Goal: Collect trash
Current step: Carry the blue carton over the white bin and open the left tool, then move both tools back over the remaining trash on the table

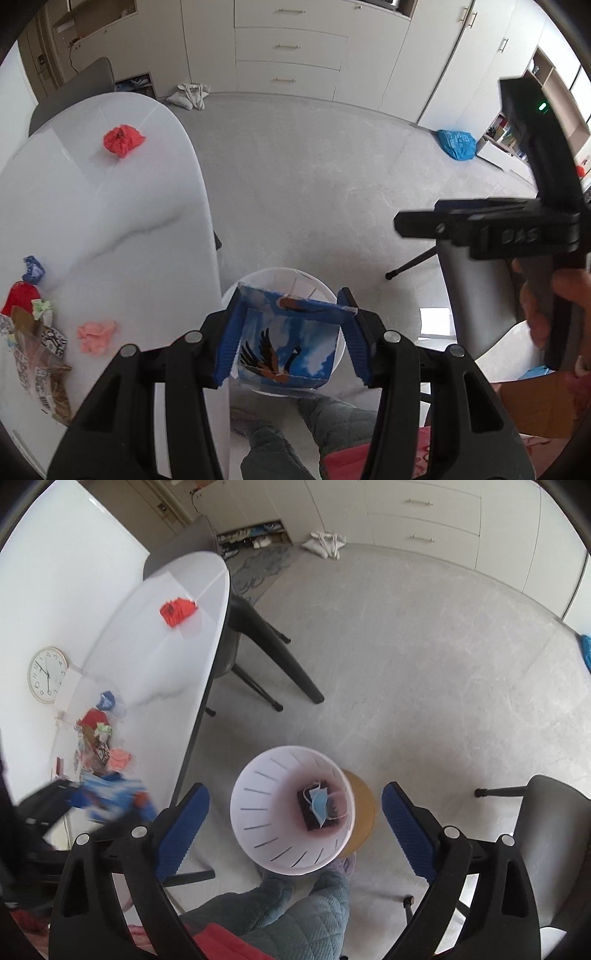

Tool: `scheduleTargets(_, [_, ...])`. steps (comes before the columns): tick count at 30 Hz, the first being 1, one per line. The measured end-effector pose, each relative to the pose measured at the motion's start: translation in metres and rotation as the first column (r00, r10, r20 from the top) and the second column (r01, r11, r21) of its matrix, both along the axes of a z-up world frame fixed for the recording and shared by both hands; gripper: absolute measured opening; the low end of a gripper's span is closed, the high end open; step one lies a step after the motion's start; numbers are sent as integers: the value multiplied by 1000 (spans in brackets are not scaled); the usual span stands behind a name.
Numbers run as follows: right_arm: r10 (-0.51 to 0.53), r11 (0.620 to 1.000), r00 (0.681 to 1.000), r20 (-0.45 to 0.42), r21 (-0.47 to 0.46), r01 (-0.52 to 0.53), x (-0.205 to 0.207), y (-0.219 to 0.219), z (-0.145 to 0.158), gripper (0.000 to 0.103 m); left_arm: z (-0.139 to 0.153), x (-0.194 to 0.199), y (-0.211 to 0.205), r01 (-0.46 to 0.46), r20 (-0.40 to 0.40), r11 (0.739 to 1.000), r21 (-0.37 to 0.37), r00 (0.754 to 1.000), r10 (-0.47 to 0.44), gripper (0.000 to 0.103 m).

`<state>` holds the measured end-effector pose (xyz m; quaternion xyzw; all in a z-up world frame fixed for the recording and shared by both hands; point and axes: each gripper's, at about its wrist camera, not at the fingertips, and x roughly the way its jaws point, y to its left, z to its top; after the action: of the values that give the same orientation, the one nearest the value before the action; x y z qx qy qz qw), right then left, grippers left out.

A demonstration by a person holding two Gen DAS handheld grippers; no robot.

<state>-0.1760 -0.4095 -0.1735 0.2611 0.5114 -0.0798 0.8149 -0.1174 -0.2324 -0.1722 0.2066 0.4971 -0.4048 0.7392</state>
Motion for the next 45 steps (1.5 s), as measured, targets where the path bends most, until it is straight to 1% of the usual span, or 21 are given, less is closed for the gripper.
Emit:
scheduleTargets(1, [-1,1000,1000,6,-7,1,-2,-2,5,94,-10,0,-5,3,-22,1000,13,1000,-3,50])
scheduleTargets(2, [1,1000,1000,9,-14,-1,-3,-3,9,95,-20,0,-8,1,-38,1000,29,999,0,53])
scheduleTargets(3, [4,1000,1000,14,-18,-4,-2,-5,10,95,-27,1,-10,-5,-48,999,38,999,7,60])
scheduleTargets(5, [9,1000,1000,19,-20,-9,-1,-6,12,95,-42,2,-13,-33,-63,998,57,997,37,70])
scheduleTargets(7, [14,1000,1000,22,-13,-14,1,-8,12,95,-49,4,-12,-51,-82,997,56,995,56,75])
scheduleTargets(8, [16,1000,1000,22,-11,-16,1,-8,13,95,-50,3,-12,-55,-93,997,53,994,60,80])
scheduleTargets(10, [26,1000,999,21,-10,-26,2,-9,13,95,-44,2,-10,-60,-95,998,29,993,63,83])
scheduleTargets(12, [37,999,999,23,-17,-37,5,-7,17,95,-33,3,-4,-72,-81,997,-3,994,72,88])
scheduleTargets(15, [60,998,997,56,-21,-59,10,0,30,95,-8,5,7,-124,-53,991,-48,991,122,91])
scheduleTargets(17, [83,996,994,77,-31,-81,16,7,42,95,15,12,22,-169,-17,983,-72,986,168,94])
scheduleTargets(20, [131,989,986,105,-76,-123,29,24,63,100,49,20,47,-237,71,966,-99,967,244,95])
scheduleTargets(22, [174,981,978,119,-112,-160,41,40,78,100,69,24,65,-278,124,954,-113,949,291,95])
scheduleTargets(24, [214,970,969,125,-143,-196,53,56,89,100,87,29,86,-336,166,934,-119,921,353,95])
scheduleTargets(26, [250,958,960,127,-174,-227,68,73,100,100,101,34,109,-388,187,912,-137,894,408,95])
scheduleTargets(28, [272,952,953,135,-185,-245,80,88,107,100,112,40,132,-435,199,886,-159,865,461,95])
scheduleTargets(33, [320,934,937,141,-209,-288,112,128,119,100,126,51,183,-519,224,834,-186,805,550,95])
scheduleTargets(37, [353,922,926,136,-220,-320,133,159,124,100,129,58,220,-555,225,808,-197,777,588,95])
scheduleTargets(40, [379,910,917,126,-230,-345,146,182,125,100,126,65,242,-574,207,795,-196,769,605,95])
scheduleTargets(45, [411,895,906,102,-234,-380,165,212,122,100,117,84,267,-590,190,783,-194,761,620,95])
